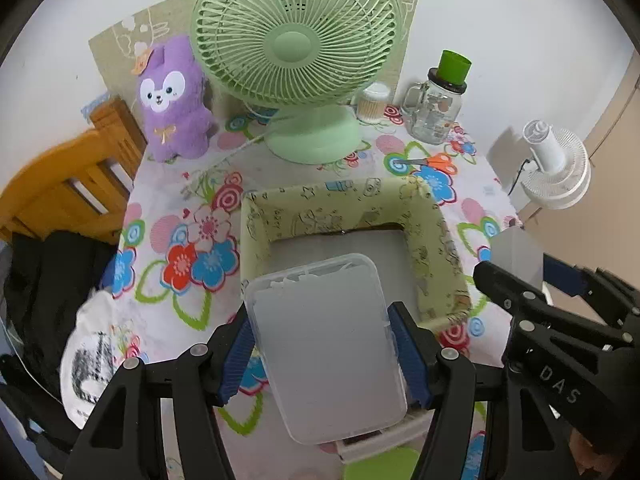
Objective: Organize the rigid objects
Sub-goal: 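Lift the clear case with the left gripper and carry it over the box, then lower the clear case into the box and open the left gripper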
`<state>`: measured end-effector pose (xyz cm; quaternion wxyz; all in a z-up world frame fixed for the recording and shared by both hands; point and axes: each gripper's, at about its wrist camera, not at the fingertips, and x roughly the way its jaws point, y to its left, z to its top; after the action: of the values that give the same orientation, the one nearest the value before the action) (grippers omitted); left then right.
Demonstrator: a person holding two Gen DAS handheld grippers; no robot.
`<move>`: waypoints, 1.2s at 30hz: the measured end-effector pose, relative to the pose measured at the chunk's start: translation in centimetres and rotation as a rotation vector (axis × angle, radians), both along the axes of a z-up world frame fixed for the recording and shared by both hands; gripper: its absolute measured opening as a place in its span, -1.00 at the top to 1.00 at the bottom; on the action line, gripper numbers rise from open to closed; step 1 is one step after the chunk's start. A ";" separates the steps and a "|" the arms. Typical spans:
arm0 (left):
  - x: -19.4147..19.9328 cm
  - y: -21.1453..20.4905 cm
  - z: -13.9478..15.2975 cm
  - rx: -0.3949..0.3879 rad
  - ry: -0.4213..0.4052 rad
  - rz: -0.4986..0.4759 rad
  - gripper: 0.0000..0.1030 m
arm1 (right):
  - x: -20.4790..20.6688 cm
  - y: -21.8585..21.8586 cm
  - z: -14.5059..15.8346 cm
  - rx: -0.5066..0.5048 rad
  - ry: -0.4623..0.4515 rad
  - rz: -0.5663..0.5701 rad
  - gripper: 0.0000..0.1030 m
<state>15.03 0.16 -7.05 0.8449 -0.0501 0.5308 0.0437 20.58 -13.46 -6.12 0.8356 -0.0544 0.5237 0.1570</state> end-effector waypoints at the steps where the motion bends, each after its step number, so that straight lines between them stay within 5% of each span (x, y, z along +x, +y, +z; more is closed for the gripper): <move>1: 0.2 0.1 -0.1 0.001 0.002 -0.002 -0.29 | 0.2 0.1 -0.1 -0.001 -0.002 0.001 -0.11; 36: 6.2 1.9 -5.6 -0.013 0.080 -0.063 -0.28 | 6.6 5.6 -5.8 -0.020 0.084 0.071 -0.11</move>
<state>21.26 2.09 -12.66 0.8235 -0.0370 0.5658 0.0156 27.16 -7.87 -11.95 0.8061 -0.0747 0.5577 0.1833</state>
